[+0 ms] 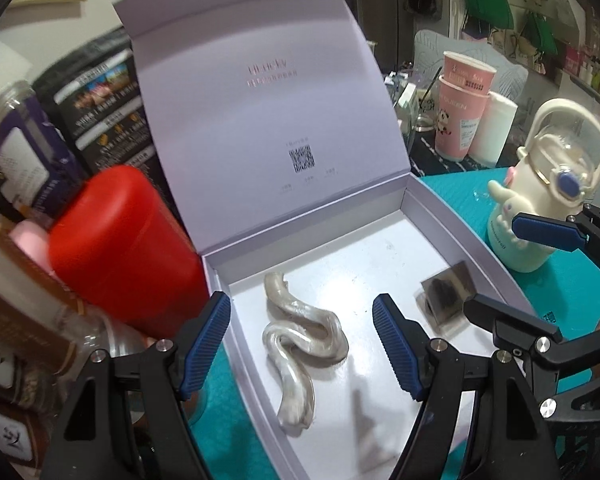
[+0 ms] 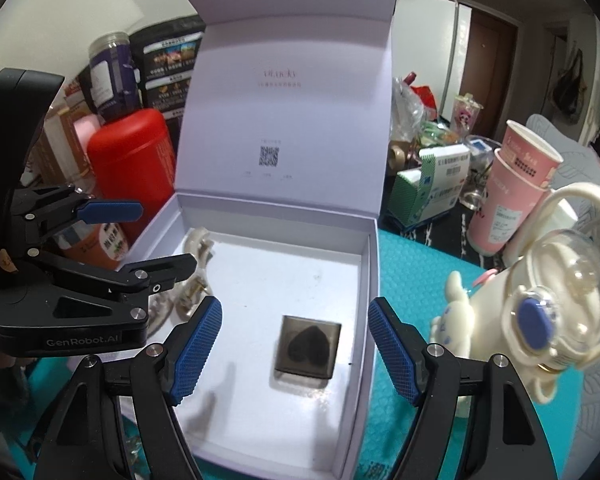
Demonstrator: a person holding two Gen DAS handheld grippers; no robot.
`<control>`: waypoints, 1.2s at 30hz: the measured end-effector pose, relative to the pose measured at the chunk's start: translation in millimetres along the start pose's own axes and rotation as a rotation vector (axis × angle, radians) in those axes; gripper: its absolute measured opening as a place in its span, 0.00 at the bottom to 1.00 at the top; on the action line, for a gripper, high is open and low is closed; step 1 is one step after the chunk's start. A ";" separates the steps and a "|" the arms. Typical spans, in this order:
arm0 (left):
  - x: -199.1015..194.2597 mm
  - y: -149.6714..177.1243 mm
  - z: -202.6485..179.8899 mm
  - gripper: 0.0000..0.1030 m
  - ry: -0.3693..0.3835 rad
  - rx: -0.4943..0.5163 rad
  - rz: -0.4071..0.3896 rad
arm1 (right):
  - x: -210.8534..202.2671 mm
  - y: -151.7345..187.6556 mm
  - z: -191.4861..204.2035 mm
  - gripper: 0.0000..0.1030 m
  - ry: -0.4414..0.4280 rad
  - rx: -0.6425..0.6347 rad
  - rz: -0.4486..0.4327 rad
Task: Organize rigid objects
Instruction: 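Withdraw both tools from the box back over the remaining items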
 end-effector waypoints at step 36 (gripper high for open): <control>-145.5 71.8 -23.3 0.71 0.058 0.024 -0.172 | -166.2 52.9 44.6 0.74 0.082 0.030 -0.166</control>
Point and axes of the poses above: each gripper's, at about its wrist camera, not at the fingertips, and x roughly the way its jaws point, z to its left, y to its underside, the point moved 6 cm from there along x, roughly the way its jaws point, and after that the axes turned 5 degrees about z, right-handed, at the moved point
